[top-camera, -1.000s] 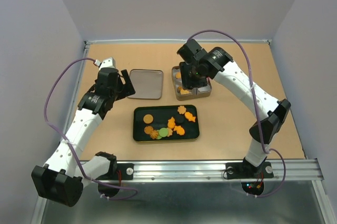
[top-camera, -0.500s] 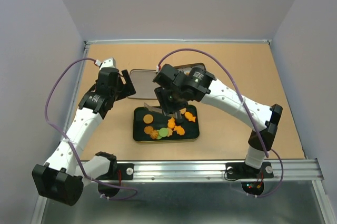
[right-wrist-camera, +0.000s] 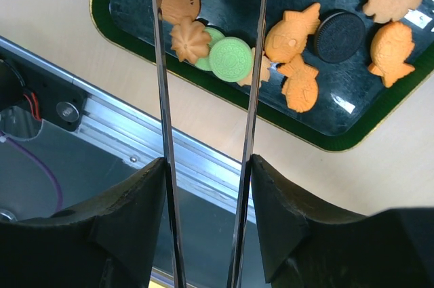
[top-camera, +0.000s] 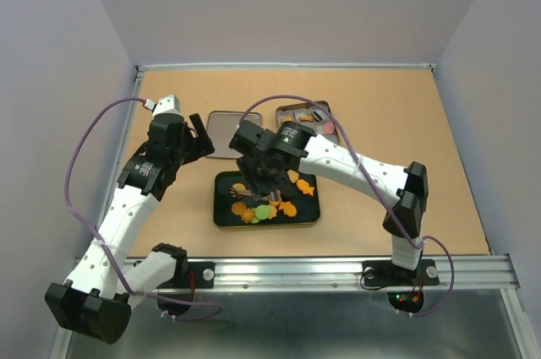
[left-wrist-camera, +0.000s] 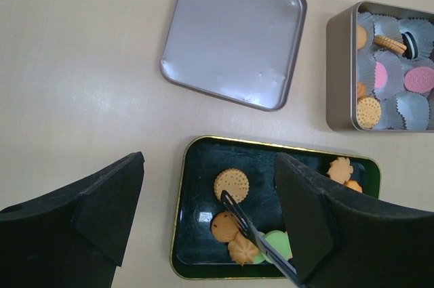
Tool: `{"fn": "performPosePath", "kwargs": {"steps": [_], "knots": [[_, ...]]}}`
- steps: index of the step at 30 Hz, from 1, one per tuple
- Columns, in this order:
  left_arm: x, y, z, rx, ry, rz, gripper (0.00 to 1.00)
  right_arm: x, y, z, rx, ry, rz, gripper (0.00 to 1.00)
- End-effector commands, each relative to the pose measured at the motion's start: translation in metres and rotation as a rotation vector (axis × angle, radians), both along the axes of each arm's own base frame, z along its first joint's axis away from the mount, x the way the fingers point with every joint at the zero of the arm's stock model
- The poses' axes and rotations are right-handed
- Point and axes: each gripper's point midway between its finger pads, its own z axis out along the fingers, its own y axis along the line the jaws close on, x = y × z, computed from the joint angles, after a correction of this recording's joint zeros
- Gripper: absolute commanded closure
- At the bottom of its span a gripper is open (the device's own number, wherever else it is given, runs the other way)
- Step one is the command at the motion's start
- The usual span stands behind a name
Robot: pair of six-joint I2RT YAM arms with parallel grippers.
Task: Pack the cookies
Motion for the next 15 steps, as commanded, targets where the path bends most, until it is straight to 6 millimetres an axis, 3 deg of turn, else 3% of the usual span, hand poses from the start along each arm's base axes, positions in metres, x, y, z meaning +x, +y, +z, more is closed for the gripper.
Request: {"fn": "performPosePath", "kwargs": {"steps": [1,15], "knots": [[-0.007,0.006,-0.002,0.008,-0.009,0.017,0.12,-0.001,0.018,0.005,0.059,-0.015,0.026,0.43],[-0.016,0.008,-0.01,-0.01,-0.015,0.033,0.12,-0.006,0.032,-0.013,0.013,0.022,0.087,0.44]]}}
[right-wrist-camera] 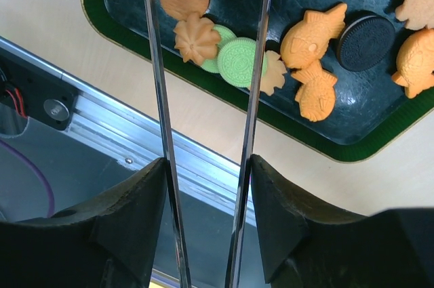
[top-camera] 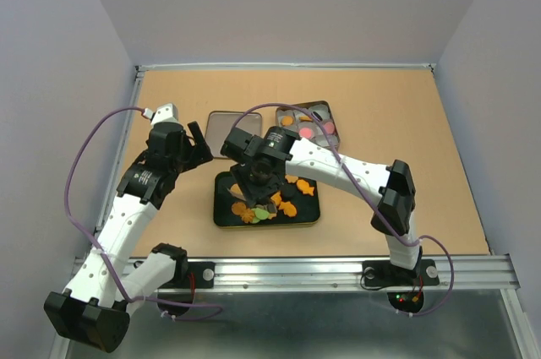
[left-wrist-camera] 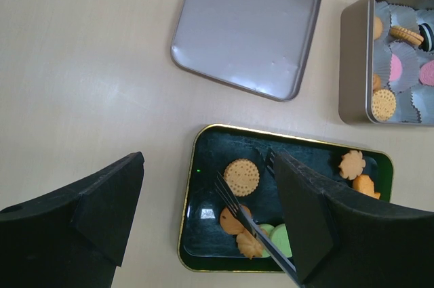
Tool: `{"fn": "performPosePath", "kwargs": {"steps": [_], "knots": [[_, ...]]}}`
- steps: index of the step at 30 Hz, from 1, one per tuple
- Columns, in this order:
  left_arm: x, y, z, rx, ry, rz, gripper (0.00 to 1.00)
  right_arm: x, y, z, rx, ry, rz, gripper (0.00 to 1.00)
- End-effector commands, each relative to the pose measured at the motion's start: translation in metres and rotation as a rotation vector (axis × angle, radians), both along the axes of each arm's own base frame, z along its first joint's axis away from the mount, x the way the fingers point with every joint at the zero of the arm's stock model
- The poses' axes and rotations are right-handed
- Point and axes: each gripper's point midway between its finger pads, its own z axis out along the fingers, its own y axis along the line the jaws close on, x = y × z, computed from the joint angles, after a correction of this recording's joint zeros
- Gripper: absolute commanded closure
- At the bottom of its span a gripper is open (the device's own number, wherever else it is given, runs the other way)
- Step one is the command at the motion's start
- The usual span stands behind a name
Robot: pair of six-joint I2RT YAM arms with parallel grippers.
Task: Pack the cookies
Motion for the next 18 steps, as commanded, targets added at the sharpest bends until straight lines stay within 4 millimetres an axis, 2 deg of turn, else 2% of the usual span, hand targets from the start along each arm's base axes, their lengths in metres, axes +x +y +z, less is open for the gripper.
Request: {"fn": "performPosePath", "kwargs": {"steps": [1,13,18], "knots": [[-0.002,0.002,0.002,-0.018,-0.027,0.021,0.12,0.001,0.016,0.016,0.056,-0.025,0.041,0.44],[0.002,0.001,-0.001,-0.017,-0.028,0.023,0.12,-0.007,0.01,0.017,0.021,-0.015,0.058,0.56],[0.002,0.001,-0.002,-0.015,-0.025,0.022,0.12,-0.003,0.001,0.019,-0.014,-0.047,0.043,0.6]]}}
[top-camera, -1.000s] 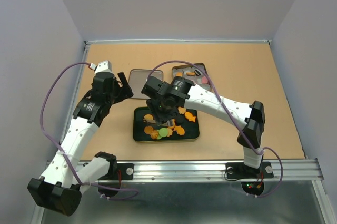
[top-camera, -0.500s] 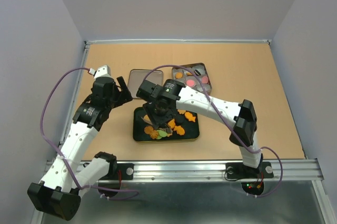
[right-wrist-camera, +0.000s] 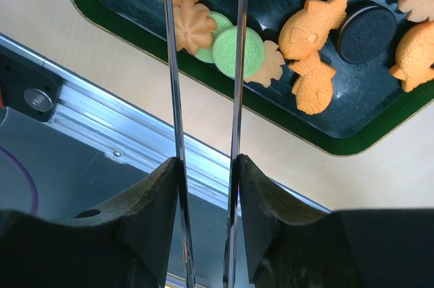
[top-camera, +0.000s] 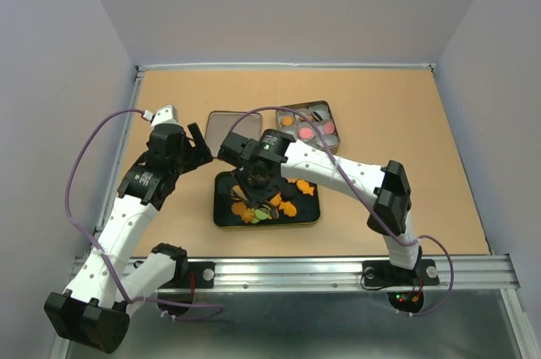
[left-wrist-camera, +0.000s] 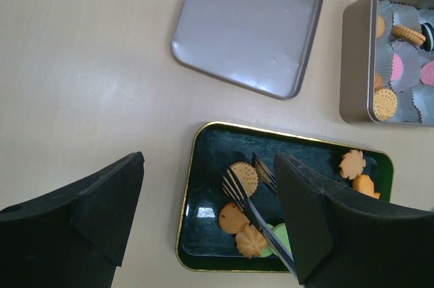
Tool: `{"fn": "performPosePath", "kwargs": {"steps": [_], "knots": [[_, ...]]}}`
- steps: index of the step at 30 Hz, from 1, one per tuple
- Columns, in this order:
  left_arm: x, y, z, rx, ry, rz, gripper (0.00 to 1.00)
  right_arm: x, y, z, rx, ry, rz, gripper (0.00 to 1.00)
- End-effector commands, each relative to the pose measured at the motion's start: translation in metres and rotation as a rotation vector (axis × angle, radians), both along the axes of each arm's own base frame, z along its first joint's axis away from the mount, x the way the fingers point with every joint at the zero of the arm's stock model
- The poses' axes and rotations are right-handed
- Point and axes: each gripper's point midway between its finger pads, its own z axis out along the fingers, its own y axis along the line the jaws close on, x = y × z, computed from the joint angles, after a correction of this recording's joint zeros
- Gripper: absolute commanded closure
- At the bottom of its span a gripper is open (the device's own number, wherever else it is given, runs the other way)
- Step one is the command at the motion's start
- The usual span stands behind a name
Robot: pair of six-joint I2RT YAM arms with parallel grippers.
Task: Pack the cookies
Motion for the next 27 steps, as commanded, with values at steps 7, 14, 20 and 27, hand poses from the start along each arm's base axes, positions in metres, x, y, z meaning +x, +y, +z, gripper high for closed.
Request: {"fn": "performPosePath", "kwargs": {"steps": [7,14,20,27], "knots": [[0.005,0.001,0.013,-0.001,-0.04,0.015,0.12,0.056,-0.029,0.073,0.064,-0.232,-0.16,0.6],[0.01,0.0,0.024,0.009,-0.044,0.008,0.12,0.112,-0.084,0.116,0.115,-0.33,-0.316,0.6],[0.016,-0.002,0.032,0.007,-0.053,0.003,0.12,0.14,-0.152,0.117,0.033,-0.37,-0.427,0.6],[0.023,-0.006,0.035,0.001,-0.058,-0.004,0.12,0.144,-0.172,0.104,0.006,-0.347,-0.443,0.6]]}}
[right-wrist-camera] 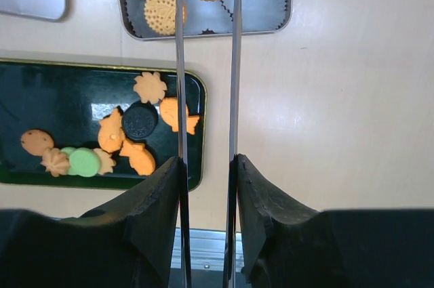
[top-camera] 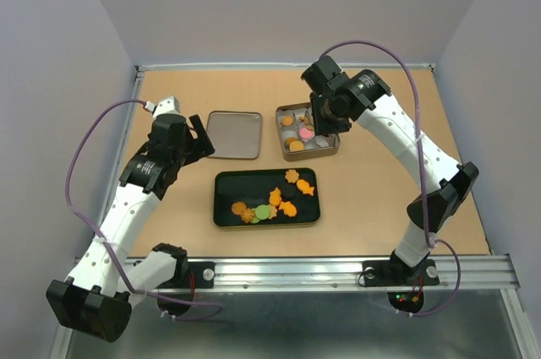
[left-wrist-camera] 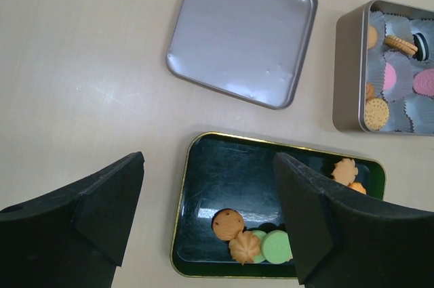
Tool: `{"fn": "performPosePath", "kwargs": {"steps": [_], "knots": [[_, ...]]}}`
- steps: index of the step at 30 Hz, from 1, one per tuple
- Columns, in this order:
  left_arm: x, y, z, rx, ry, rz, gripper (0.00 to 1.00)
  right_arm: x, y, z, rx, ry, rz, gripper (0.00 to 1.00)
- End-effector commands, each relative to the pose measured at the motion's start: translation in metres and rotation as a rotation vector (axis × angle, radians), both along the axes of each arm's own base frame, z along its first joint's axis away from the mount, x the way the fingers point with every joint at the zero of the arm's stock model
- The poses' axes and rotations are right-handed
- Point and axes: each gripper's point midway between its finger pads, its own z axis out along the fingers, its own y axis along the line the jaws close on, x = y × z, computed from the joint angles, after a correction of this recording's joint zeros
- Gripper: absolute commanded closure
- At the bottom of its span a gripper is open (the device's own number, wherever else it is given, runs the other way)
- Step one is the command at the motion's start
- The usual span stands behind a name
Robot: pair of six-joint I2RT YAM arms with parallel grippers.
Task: Pack the cookies
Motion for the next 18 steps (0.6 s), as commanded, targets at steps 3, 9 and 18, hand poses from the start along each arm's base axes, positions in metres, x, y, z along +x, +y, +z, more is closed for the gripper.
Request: {"fn": "performPosePath", "kwargs": {"steps": [3,9,18], "knots": [[0.012,-0.003,0.022,-0.003,-0.056,-0.003,0.12,-0.006,-0.001,-0.013,0.002,0.011,0.029,0.6],[0.014,-0.003,0.024,-0.002,-0.061,-0.001,0.12,-0.011,-0.003,-0.034,-0.006,0.044,0.026,0.6],[0.014,-0.002,0.022,0.002,-0.054,0.003,0.12,-0.009,0.003,-0.04,0.003,0.055,0.043,0.51]]}}
